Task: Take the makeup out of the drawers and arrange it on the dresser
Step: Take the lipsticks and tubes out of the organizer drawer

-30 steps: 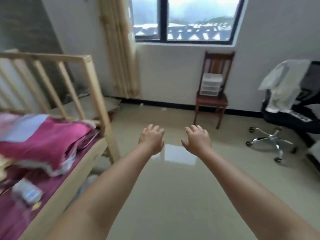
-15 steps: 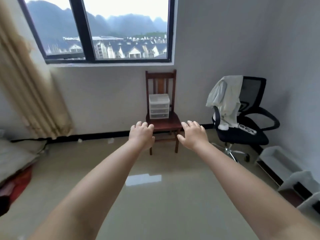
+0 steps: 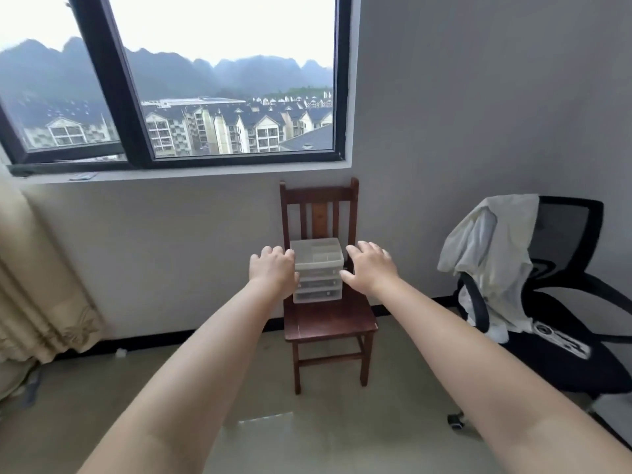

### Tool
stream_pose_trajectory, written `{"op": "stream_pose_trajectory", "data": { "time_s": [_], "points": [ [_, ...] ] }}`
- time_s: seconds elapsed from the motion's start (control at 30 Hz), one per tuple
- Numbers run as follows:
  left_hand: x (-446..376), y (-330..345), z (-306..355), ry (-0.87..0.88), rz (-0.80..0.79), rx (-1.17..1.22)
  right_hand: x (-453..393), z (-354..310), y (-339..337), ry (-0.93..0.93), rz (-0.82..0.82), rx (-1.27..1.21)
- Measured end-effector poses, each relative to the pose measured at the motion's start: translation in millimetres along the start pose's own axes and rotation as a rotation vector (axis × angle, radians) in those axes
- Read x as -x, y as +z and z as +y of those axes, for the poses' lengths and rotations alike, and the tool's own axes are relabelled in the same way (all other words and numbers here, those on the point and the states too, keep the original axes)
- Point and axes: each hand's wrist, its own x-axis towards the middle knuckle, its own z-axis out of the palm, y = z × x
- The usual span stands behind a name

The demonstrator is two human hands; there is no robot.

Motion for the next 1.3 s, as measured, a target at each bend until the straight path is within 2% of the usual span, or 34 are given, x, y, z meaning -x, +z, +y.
{"op": "stream_pose_trajectory", "data": {
  "time_s": [0.23, 0.43, 0.67, 0.8, 1.0, 1.13, 1.3],
  "points": [
    [-186.6, 44.9, -46.6, 0.019, -0.039, -0.019, -176.7, 15.5, 41.2, 0.124, -0.015, -0.038],
    [-295.8, 108.1, -59.0, 0.089, -0.15, -0.013, -271.7, 40.7, 105.5, 0.233, -0.154, -0.059],
    [-418.8, 199.6, -70.0, 0.15, -0.251, 0.017, -358.5, 70.0, 221.5, 0.278, -0.306, -0.135],
    [-476.2, 251.8, -77.7, 0.165, -0.305, 0.059, -396.6, 85.1, 285.5, 0.297, -0.464, -0.061],
    [-512.0, 321.3, -93.4, 0.182, -0.409, 0.144, -422.8, 69.1, 355.3, 0.358, -0.629, -0.131],
    [-522.9, 366.6, -97.9, 0.233, -0.434, 0.226, -433.9, 57.7, 404.2, 0.622, -0.599, -0.465],
    [-524.8, 421.2, -103.3, 0.366, -0.441, 0.267, -455.2, 44.2, 466.3, 1.24, -0.356, -1.156]
  ]
}}
